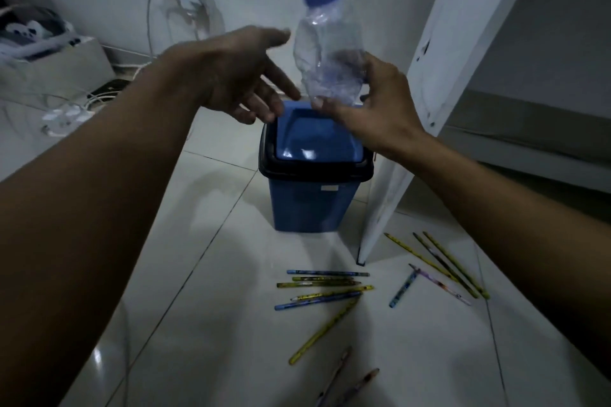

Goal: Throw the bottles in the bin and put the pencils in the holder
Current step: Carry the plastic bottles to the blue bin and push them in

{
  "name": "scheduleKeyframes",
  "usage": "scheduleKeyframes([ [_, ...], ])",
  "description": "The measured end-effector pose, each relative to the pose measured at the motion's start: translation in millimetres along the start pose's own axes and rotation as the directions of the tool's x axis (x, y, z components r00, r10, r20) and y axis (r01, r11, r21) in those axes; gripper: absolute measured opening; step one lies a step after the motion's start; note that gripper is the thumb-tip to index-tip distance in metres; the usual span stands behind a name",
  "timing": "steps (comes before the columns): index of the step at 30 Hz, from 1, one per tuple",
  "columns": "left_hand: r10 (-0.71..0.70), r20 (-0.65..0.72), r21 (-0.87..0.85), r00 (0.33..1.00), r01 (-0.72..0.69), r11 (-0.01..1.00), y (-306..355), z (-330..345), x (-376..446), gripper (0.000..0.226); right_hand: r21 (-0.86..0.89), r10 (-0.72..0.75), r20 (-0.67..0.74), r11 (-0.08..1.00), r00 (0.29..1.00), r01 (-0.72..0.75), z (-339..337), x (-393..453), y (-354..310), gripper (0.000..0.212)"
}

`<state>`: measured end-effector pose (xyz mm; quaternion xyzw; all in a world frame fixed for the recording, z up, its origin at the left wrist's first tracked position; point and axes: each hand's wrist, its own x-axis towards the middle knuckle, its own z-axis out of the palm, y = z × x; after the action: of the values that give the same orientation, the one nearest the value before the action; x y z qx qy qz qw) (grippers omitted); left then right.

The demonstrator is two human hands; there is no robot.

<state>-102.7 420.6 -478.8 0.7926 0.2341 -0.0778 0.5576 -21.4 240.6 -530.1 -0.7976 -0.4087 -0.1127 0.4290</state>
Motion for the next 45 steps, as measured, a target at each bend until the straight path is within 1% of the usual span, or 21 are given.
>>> scheduleKeyframes([
  [1,0.013,-0.103,0.053,0.995,-0.008,0.999,-5.0,1.4,6.6,0.059,0.056,0.056,-0.004,0.997,0.998,-0.056,0.3,-0.8,-0.8,0.063],
  [2,0.058,-0.225,0.148,0.973,-0.025,0.989,-14.7,2.9,16.1,0.047,0.114,0.113,-0.012,0.987,0.994,-0.111,0.9,-1.1,-0.9,0.063],
  [3,0.118,-0.319,0.248,0.94,-0.037,0.968,-25.7,7.3,23.8,0.044,0.175,0.173,-0.018,0.97,0.985,-0.167,1.1,-2.3,-0.7,0.064],
  [4,0.17,-0.365,0.295,0.915,-0.06,0.954,-35.4,11.8,31.5,0.054,0.23,0.233,-0.02,0.948,0.972,-0.222,2.1,-2.4,0.7,0.064],
  [7,0.235,-0.38,0.323,0.895,-0.11,0.94,-58.4,26.4,47.6,0.091,0.307,0.36,0.022,0.886,0.933,-0.349,5.3,-1.9,6.1,0.057],
  [9,0.232,-0.375,0.303,0.897,-0.118,0.946,-68.4,37.4,58.7,0.104,0.305,0.396,0.065,0.866,0.916,-0.396,6.8,-3.6,10.1,0.05],
  [11,0.25,-0.402,0.324,0.881,-0.119,0.938,-76.3,49.4,66.1,0.099,0.307,0.414,0.091,0.854,0.906,-0.421,7.9,-6.7,12.8,0.044],
  [14,0.293,-0.495,0.309,0.818,-0.15,0.939,-83.7,56.9,75.8,0.078,0.319,0.431,0.109,0.838,0.896,-0.442,9.8,-9.1,17.6,0.037],
  [16,0.295,-0.54,0.285,0.788,-0.158,0.945,-85.2,59.7,79.6,0.069,0.333,0.428,0.117,0.833,0.896,-0.441,10.9,-8.3,22.3,0.035],
  [19,0.296,-0.58,0.308,0.759,-0.132,0.942,-86.8,62.8,82.9,0.065,0.318,0.434,0.124,0.835,0.893,-0.45,11.4,-4.0,27.2,0.035],
  [22,0.315,-0.612,0.357,0.726,-0.102,0.929,-88.0,63.7,82.0,0.06,0.255,0.382,0.156,0.876,0.911,-0.41,13.5,-1.7,30.6,0.039],
  [24,0.336,-0.62,0.387,0.709,-0.096,0.917,-89.0,63.6,81.9,0.057,0.171,0.347,0.207,0.908,0.915,-0.383,17.5,-1.2,34.3,0.048],
  [26,0.347,-0.625,0.405,0.699,-0.089,0.91,-90.2,63.6,83.0,0.053,0.046,0.341,0.269,0.93,0.901,-0.365,24.2,-1.7,41.0,0.053],
  [29,0.345,-0.628,0.408,0.697,-0.083,0.909,-91.4,62.8,85.2,0.045,-0.173,0.415,0.285,0.909,0.864,-0.379,34.8,-1.4,52.5,0.053],
  [31,0.344,-0.628,0.406,0.698,-0.083,0.91,-92.5,62.3,86.4,0.043,-0.234,0.462,0.283,0.883,0.841,-0.406,39.3,-1.0,55.7,0.058],
  [34,0.353,-0.622,0.407,0.699,-0.097,0.908,-93.9,62.1,88.2,0.046,-0.226,0.467,0.292,0.882,0.835,-0.414,41.8,1.2,55.8,0.068],
  [37,0.348,-0.622,0.398,0.702,-0.099,0.912,-94.2,62.0,88.4,0.046,-0.198,0.438,0.285,0.897,0.853,-0.394,39.5,0.6,53.1,0.069],
  [38,0.343,-0.623,0.392,0.703,-0.1,0.915,-94.3,61.8,88.5,0.046,-0.188,0.411,0.276,0.91,0.869,-0.37,38.4,-0.2,52.1,0.067],
  [41,0.34,-0.607,0.379,0.718,-0.115,0.918,-94.0,59.6,87.8,0.048,-0.127,0.261,0.276,0.964,0.925,-0.234,38.2,-4.3,43.5,0.059],
  [43,0.34,-0.581,0.367,0.74,-0.136,0.92,-94.1,57.0,86.3,0.052,-0.116,0.197,0.309,0.979,0.931,-0.168,45.4,-6.8,37.9,0.058],
  [45,0.338,-0.558,0.347,0.758,-0.157,0.925,-94.1,54.1,83.9,0.059,-0.138,0.183,0.324,0.98,0.928,-0.145,56.6,-8.2,37.1,0.055],
])
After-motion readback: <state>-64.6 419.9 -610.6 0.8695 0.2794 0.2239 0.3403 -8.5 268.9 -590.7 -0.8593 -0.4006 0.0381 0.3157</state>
